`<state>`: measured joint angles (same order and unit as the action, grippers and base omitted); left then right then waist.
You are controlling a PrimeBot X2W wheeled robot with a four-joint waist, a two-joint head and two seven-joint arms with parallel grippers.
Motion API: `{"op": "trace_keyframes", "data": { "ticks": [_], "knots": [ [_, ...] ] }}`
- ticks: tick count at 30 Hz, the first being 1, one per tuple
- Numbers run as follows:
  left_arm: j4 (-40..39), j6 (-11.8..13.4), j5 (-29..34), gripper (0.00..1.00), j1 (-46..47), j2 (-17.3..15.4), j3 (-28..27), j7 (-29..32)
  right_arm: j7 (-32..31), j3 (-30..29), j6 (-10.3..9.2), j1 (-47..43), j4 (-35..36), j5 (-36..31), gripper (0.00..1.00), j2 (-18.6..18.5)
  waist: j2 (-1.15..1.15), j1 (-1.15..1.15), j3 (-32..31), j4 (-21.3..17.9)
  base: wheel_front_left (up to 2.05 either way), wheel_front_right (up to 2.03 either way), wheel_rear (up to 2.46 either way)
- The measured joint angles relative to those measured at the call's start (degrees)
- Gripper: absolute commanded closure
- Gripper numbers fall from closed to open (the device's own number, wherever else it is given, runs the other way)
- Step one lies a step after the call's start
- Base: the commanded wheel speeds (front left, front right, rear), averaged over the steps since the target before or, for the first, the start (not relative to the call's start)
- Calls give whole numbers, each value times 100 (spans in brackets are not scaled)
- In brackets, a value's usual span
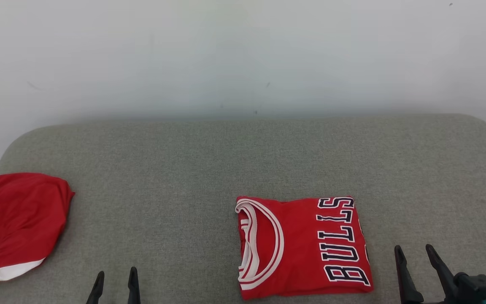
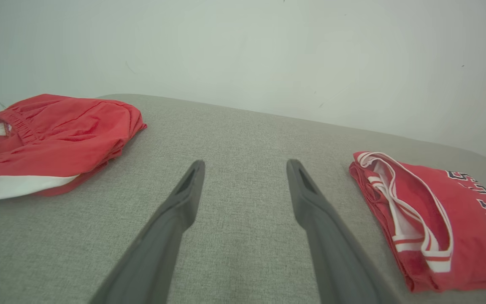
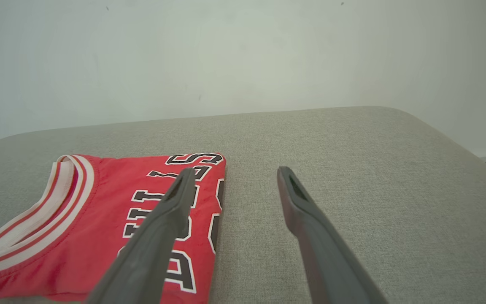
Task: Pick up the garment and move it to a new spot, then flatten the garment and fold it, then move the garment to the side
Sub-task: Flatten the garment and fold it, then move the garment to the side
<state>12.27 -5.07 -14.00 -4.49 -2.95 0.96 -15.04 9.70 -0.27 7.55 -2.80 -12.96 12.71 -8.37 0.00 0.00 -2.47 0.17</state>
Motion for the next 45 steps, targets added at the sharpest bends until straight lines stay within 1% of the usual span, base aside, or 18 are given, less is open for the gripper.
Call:
{"op": "trace_keyframes", "data": {
  "ticks": [5,19,24,26,30,37,41,45],
  "knots": [
    [33,-41,26,0,-23,0,-42,0,-10,-80,0,-51,25,-51,0,49,0,0,-13,-13,0,0,0],
    [36,-41,29,0,-51,0,-45,0,-120,-190,0,-132,112,-177,0,113,0,1,-56,-8,0,0,0],
    [81,-49,7,0,-52,1,-21,0,-318,-177,0,-95,145,-167,0,87,0,1,-61,72,0,0,0],
    [82,-49,-10,0,-52,1,7,0,-549,-199,0,-54,166,-108,0,41,0,0,-69,137,0,0,0],
    [78,-47,-13,0,-97,1,22,0,-1225,-224,0,227,167,69,0,-121,0,1,-82,272,0,0,0],
    [77,-55,-5,0,-131,0,34,0,-2922,-357,0,817,-65,232,0,-323,0,1,-47,568,0,0,0],
    [65,-57,-10,0,-124,1,102,0,-3767,-548,0,1057,-344,291,0,-234,0,1,16,770,0,0,0],
    [44,-56,-21,0,-107,1,163,0,-4236,-722,0,1192,-465,234,0,-96,0,0,126,960,0,0,0]
  ]
}}
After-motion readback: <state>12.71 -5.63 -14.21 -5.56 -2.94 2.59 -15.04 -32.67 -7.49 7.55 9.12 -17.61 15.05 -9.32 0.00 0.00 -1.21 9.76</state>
